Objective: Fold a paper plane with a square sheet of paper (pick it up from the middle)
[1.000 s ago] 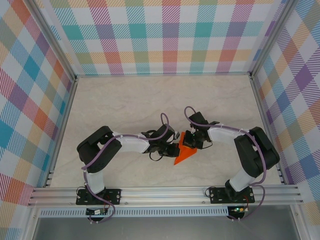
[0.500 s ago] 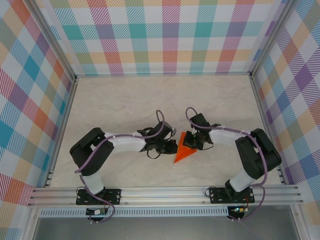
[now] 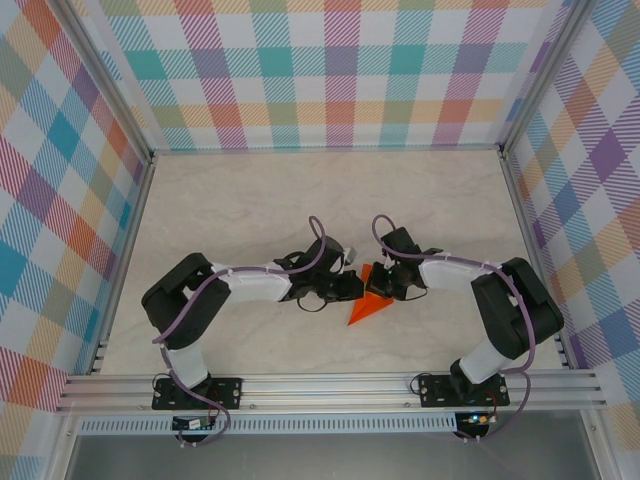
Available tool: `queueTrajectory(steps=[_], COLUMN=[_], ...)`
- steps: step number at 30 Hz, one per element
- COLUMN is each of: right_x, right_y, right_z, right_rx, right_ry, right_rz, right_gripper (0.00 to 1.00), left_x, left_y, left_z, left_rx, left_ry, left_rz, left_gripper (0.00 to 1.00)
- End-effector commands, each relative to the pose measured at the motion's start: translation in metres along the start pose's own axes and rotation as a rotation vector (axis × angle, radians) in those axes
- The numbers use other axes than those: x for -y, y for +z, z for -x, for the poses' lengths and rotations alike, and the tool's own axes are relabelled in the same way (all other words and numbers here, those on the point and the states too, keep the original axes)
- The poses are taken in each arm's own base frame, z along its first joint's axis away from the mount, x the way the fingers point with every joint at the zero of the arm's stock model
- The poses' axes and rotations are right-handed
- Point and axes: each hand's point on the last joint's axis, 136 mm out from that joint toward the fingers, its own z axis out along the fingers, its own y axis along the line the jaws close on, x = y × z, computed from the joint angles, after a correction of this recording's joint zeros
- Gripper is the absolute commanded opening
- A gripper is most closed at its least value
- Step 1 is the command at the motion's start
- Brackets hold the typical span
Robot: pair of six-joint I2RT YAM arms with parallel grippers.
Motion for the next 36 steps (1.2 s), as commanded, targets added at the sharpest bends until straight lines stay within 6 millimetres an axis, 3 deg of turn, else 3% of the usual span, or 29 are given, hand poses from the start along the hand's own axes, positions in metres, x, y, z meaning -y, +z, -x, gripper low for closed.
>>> queueTrajectory(steps=[1,7,18,36], right_x=[0.036,0.035,0.032,0.03], right_y=[0.012,0.012,0.01,0.008], right_z=[-0.014,-0.014,-0.012,-0.012], right_rx=[-0.034,-0.034,-0.028,-0.027], right_ry=[0.046,0.051,0.058,0.06], right_rz=[-0.115,-0.111,-0.104,-0.098], right_gripper=[0.06,0.06,0.06,0.07], left_x=[-0.011,-0.024,-0.035,-0.009], left_y=[0.006,0.009,0.014,0.009], left_z=[-0.013,-0.031,-0.04,-0.03], left_rx=[-0.048,-0.099,-0.133,-0.099], left_ry=[-0.038,-0.061,-0.058,-0.012], left_rz=[-0.007,-0.004,0.028,-0.037], left_gripper=[0.09,0.06,0.06,0.06])
